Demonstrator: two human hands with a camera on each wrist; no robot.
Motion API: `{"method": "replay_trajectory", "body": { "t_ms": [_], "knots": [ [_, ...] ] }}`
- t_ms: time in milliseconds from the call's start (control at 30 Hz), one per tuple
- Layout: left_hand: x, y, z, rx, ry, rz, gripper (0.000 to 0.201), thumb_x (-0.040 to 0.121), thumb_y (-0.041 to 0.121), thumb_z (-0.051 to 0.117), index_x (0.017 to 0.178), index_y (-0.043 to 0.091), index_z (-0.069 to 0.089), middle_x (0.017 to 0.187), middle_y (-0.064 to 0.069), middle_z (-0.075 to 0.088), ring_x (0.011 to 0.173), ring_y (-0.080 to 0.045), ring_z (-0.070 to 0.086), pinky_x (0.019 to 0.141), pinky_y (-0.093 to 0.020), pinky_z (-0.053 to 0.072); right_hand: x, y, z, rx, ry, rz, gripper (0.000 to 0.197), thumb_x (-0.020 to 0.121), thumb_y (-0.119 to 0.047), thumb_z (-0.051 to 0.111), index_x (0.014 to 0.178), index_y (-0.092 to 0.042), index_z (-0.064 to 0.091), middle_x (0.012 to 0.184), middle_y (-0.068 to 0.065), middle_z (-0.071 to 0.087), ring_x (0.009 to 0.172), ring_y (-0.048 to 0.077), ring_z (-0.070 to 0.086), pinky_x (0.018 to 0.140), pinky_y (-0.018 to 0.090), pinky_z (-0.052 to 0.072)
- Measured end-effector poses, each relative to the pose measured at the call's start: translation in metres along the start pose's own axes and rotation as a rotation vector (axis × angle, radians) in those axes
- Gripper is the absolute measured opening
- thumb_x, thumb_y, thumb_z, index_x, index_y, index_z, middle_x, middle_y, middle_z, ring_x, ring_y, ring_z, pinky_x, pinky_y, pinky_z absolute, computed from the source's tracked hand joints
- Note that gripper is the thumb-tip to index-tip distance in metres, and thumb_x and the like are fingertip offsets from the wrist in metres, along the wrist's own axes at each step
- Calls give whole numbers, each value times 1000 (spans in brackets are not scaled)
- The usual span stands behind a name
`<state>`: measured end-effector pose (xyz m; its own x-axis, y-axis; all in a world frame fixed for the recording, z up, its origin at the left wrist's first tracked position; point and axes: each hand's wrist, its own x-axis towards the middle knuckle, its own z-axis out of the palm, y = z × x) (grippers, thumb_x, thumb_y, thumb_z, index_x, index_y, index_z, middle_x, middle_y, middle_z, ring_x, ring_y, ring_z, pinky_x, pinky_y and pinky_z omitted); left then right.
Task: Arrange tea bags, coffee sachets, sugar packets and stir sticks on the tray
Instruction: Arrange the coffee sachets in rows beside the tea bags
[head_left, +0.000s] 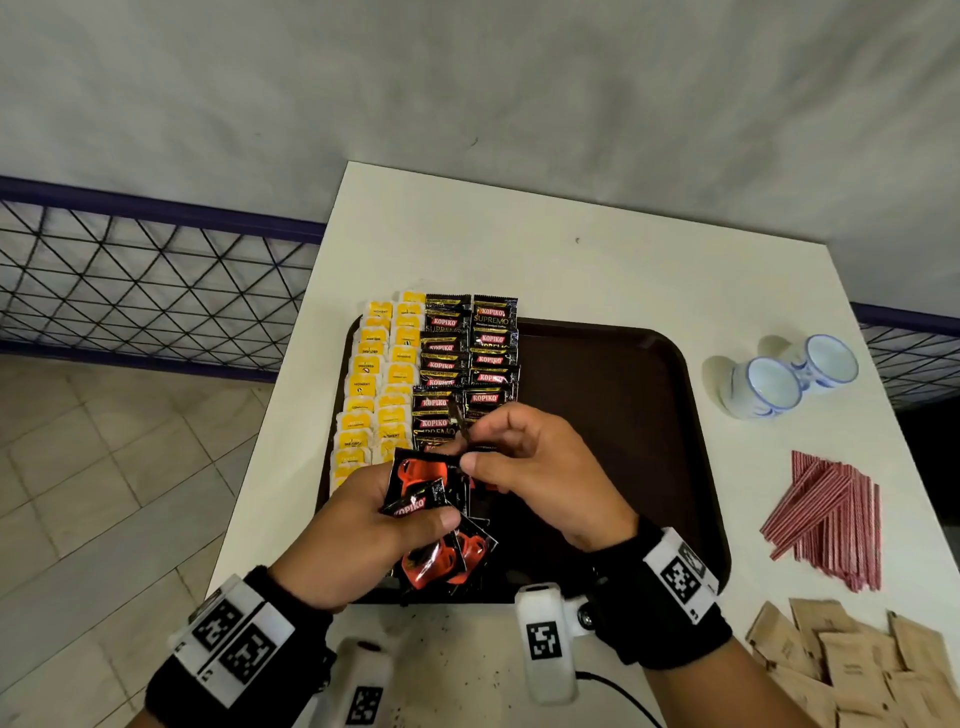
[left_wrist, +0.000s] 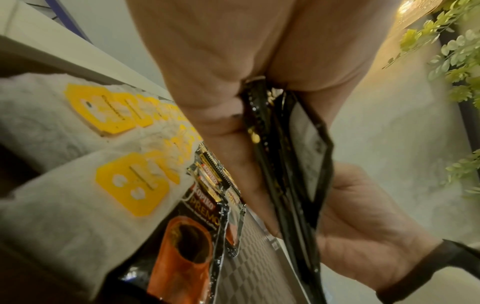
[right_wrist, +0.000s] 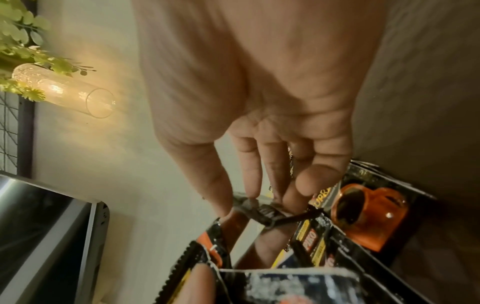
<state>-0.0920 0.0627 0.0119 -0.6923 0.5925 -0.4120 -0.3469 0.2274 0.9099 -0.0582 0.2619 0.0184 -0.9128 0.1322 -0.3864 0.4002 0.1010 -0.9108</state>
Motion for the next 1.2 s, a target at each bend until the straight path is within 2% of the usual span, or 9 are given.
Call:
{"method": "replay_trajectory", "body": {
  "t_ms": [67,133,267,400,567,733,800,900,1200],
  "knots": [
    [0,-1,1,19,-22,-13,37,87,12,75,118,32,73,117,2,75,110,-16,70,101,-44,53,-1,-1,1,-26,22,-9,14,87,-5,71,97,-15,69,86,-3,75,72,-1,67,64,14,47],
    [-1,-1,2,29,-31,-26,38,90,6,73,120,29,71,116,4,75,111,-14,70,102,-43,53,-2,0,2,-49,82,-18,13,88,-1,65,90,-12,70,73,-8,73,63,-1,65,60,16,47],
    [-2,-1,1,59,13,-19,33,89,11,75,117,28,73,113,7,76,107,-11,71,100,-40,53,-1,7,-5,-44,262,-5,12,86,-4,69,77,-11,70,74,1,69,62,12,64,59,39,60],
    [-3,-4,-6,15,68,5,36,91,3,70,120,23,73,121,12,73,116,-7,67,102,-35,49,-4,19,-25,138,264,166,11,88,-1,70,80,-8,70,73,6,68,64,16,64,59,31,56],
    [-4,-11,-8,-60,98,6,34,89,-5,67,119,12,72,119,5,75,116,-10,68,92,-26,55,-8,42,-29,7,217,256,14,88,-1,69,81,-13,66,63,1,65,56,13,60,48,21,41],
    [-5,-14,-6,-58,103,-19,30,89,-4,68,115,11,74,115,1,76,113,-13,69,104,-43,51,-3,48,-24,-26,205,276,14,89,1,68,79,-9,64,62,6,62,45,11,56,40,21,35],
    [-5,-15,-6,-54,108,-22,28,88,-1,72,112,15,76,115,0,76,113,-14,69,105,-47,50,-1,47,-22,-45,224,282,14,89,0,68,79,-10,64,57,2,63,44,11,57,39,21,37],
    [-4,-14,-6,-65,108,-24,27,82,12,76,107,23,78,115,0,76,114,-16,69,105,-50,49,1,45,-20,-61,248,298,12,89,-1,67,81,-10,64,54,-3,64,46,14,62,40,22,40],
    [-3,-16,-4,-70,122,-61,32,89,-1,70,102,26,79,112,0,77,112,-16,69,106,-50,49,6,46,-12,-61,244,314,7,91,-4,64,84,-6,65,61,5,66,54,21,67,48,29,49]
  ]
}}
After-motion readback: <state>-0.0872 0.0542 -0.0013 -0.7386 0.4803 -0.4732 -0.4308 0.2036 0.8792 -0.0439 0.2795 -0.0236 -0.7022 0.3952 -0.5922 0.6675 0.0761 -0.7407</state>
